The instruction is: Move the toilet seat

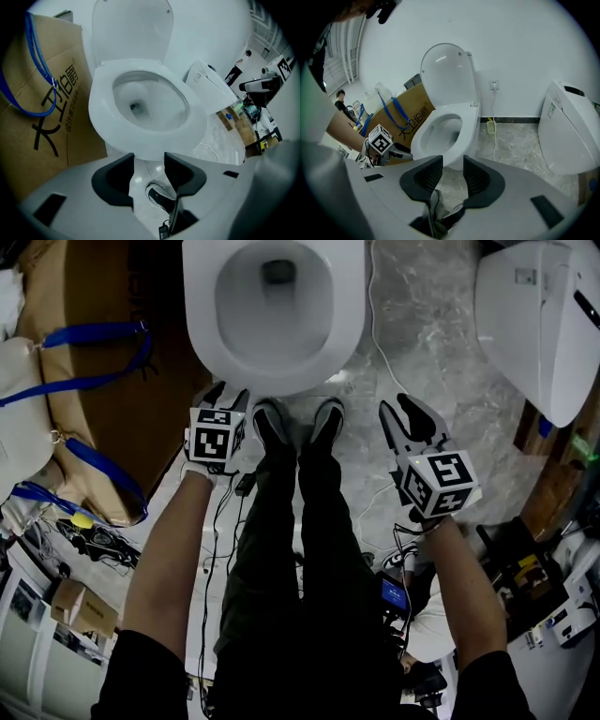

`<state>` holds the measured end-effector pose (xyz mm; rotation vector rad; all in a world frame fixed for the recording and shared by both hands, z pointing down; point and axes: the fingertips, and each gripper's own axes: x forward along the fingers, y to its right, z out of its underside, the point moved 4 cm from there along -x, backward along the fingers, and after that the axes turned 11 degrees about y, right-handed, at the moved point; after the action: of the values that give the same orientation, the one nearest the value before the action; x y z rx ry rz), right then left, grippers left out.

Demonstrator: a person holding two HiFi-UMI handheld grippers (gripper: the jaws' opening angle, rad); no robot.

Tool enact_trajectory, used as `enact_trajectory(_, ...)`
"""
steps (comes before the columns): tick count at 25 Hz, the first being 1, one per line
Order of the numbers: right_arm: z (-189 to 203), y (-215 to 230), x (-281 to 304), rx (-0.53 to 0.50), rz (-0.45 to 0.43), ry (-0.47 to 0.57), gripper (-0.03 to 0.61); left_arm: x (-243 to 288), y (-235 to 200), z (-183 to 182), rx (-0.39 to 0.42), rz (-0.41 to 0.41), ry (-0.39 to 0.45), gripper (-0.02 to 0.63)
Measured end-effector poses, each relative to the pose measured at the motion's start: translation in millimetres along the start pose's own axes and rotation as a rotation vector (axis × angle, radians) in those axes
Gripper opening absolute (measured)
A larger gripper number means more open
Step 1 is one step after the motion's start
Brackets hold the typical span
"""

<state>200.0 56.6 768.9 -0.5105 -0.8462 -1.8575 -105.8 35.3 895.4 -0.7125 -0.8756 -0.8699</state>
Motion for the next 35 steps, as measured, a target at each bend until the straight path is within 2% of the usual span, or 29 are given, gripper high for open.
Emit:
enact_trajectory(4, 2.5, -5.9, 5.6, 0.005, -0.014, 0.002, 0.137, 0.5, 3.6, 5.0, 0.085, 0.013, 0.018, 0.206)
enact_trajectory(9, 9.8, -12.5, 15.9, 0.004, -0.036, -0.005, 0.137, 3.1, 4.9, 13.3, 0.285, -0.009, 0.012, 0.213)
enact_trajectory(11, 12.9, -14.9, 18.6, 0.009, -0.042, -0.008, 0.137, 4.3, 4.1, 18.2, 0.342, -0.028, -0.003, 0.213)
enact_trajectory(12, 14.5, -16.0, 19.8, 0.009, -0.044, -0.010, 0.137, 5.3, 2.8, 22.5, 0.343, -0.037, -0.019, 0.213)
enact_trajectory(14, 18.1, -18.2, 21.6, 0.010, -0.048, -0.016, 0.137, 7.8, -1.5, 30.7, 0.290, -0.055, -0.041, 0.213)
enact_trajectory(16, 22.1, -20.3, 22.9, 0.014, -0.052, -0.022, 0.137, 12.3, -5.1, 31.5, 0.217, -0.057, -0.030, 0.213)
enact_trajectory(18, 26.1, -21.8, 23.5, 0.020, -0.054, -0.028, 0.137, 17.0, -6.6, 25.3, 0.185, -0.048, -0.007, 0.213)
enact_trajectory(24, 30.4, -21.6, 20.9, 0.033, -0.053, -0.041, 0.137, 13.3, -4.8, 20.3, 0.179, -0.029, 0.005, 0.218)
enact_trajectory(35, 10.2, -34.6, 26.2, 0.014, -0.074, -0.013, 0.137, -15.6, 1.3, 3.6, 0.158, -0.014, 0.049, 0.218)
